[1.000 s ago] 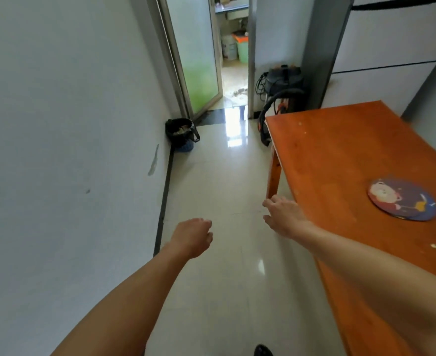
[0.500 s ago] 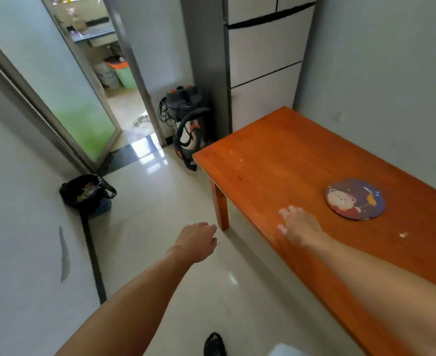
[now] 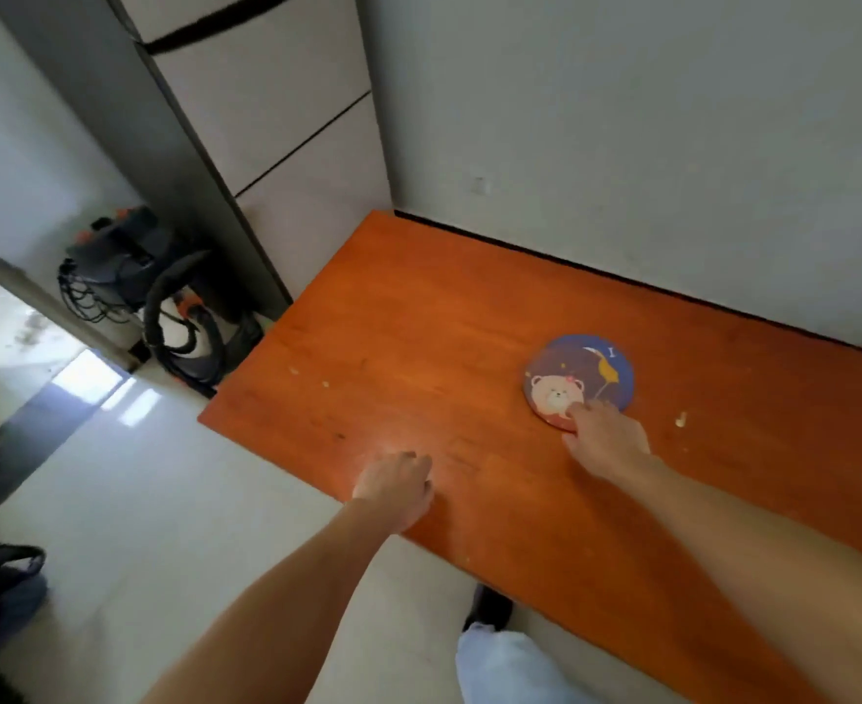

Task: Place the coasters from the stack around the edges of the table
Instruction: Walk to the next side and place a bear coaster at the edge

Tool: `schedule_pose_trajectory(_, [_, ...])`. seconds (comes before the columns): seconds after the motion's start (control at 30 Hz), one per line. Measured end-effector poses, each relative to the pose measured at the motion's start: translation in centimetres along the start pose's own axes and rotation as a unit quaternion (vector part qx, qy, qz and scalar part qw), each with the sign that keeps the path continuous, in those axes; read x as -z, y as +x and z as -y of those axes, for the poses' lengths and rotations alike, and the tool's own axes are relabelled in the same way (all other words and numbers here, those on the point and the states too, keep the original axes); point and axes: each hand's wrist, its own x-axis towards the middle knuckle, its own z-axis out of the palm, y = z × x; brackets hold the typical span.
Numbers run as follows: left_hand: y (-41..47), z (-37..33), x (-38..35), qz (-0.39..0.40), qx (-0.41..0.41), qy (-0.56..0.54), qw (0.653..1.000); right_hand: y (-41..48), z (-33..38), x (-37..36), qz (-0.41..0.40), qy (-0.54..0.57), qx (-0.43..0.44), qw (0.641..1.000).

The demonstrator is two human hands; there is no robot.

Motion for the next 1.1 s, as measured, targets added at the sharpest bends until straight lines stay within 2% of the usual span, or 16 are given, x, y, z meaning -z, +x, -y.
schedule_pose_trajectory(0.17, [5.9,-1.0,-0.8,-0.005,-0.025,-0.003,1.0,5.0,-3.4,-0.2,0.009,0.042,-0.096,0.994])
schedule_pose_trajectory(0.37, [8.2,-2.0,-3.4,0.007,-0.08,0.036,0.996,7.8,-5.0,-0.8,0.011,0.103,-0.207,0.973])
schedule_pose_trajectory(0.53, [7.5,-1.0,-9.2,0.053,-0.123,0.041,0.99,7.1,-6.4,-3.5,0.036,0.217,-0.334,0.916])
schedule_pose_trajectory(0.63, [5.8,0.1,-10.8,0.031,-0.121,0.038,0.991,6.4,-6.1,-3.6,0.006,0.267,-0.37,0.89])
schedule_pose_trajectory(0.73, [5.4,1.5,-11.6,0.009,-0.119,0.03,0.992,6.9,-4.8,-3.5,-0.036,0.32,-0.353,0.878])
schedule_pose_trajectory(0.87, [6.2,1.4,-11.0,-0.009,-0.11,0.039,0.993,6.8,-3.3,-2.9,-0.129,0.385,-0.327,0.853])
schedule_pose_trajectory(1.03, [5.7,1.6,-11.3,-0.023,-0.121,0.045,0.991,2.7,-0.5,-3.1,-0.207,0.508,-0.307,0.778])
schedule_pose_trajectory(1.1, [5.7,1.6,-11.3,-0.032,-0.123,0.038,0.991,0.9,0.7,-3.0,-0.208,0.526,-0.303,0.767])
